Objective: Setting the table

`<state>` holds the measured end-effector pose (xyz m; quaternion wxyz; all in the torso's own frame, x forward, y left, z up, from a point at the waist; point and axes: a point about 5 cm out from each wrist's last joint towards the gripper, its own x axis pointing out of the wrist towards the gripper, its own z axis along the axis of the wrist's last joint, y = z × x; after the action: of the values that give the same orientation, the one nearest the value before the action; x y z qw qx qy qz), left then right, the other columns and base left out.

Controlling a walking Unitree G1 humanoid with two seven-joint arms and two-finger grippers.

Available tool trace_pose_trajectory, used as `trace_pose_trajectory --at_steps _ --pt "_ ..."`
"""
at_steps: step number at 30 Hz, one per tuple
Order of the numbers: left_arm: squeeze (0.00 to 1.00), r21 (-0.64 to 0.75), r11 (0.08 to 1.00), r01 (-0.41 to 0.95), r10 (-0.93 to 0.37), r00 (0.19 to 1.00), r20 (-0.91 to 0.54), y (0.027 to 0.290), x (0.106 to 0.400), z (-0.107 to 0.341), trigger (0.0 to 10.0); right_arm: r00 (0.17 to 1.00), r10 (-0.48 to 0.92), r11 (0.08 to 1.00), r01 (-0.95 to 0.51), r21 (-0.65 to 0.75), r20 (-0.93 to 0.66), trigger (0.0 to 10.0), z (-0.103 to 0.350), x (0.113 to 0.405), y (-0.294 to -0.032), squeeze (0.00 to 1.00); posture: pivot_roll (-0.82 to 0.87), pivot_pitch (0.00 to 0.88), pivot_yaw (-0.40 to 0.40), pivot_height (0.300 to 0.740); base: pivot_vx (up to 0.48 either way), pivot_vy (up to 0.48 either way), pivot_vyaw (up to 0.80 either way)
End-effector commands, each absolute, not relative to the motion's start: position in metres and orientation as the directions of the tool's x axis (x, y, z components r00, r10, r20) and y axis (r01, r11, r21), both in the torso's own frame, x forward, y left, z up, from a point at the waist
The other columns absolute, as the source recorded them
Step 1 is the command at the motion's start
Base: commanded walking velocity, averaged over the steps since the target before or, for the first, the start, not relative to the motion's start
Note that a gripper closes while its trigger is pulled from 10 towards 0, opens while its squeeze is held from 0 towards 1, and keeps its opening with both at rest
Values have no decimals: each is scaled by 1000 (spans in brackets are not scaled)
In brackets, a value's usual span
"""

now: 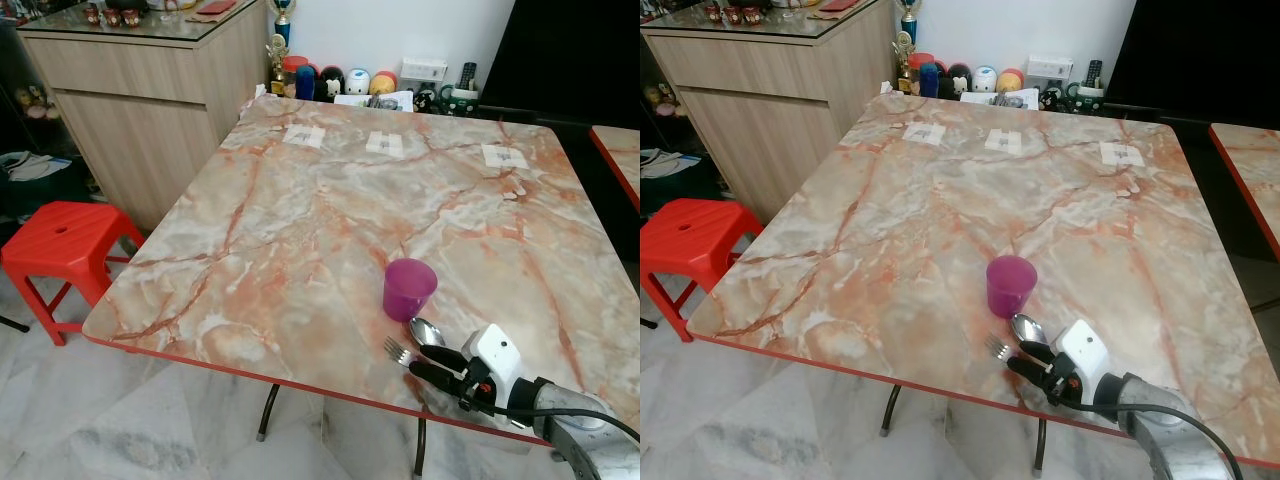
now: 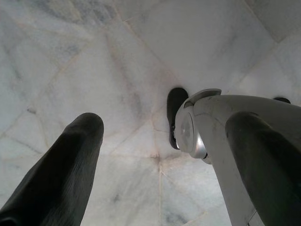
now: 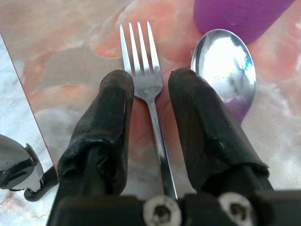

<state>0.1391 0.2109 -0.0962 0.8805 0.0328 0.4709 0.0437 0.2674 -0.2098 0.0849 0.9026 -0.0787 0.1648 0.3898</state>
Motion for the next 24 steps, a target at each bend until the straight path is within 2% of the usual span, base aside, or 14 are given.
trace_pose_trajectory --at_steps 1,16,24 --pt "0 61 998 -29 67 519 -852 202 131 -101 10000 626 688 670 -742 -11 -368 10000 84 266 -210 0 38 100 -8 740 0 0 0" --pt "0 56 998 -34 66 517 -853 203 130 -101 10000 557 718 615 -788 5 -418 10000 89 251 -219 0 24 107 -14 740 0 0 0" --pt "0 55 998 -34 65 516 -854 202 130 -101 10000 574 698 635 -773 -2 -428 10000 85 251 -223 0 26 109 -15 740 0 0 0"
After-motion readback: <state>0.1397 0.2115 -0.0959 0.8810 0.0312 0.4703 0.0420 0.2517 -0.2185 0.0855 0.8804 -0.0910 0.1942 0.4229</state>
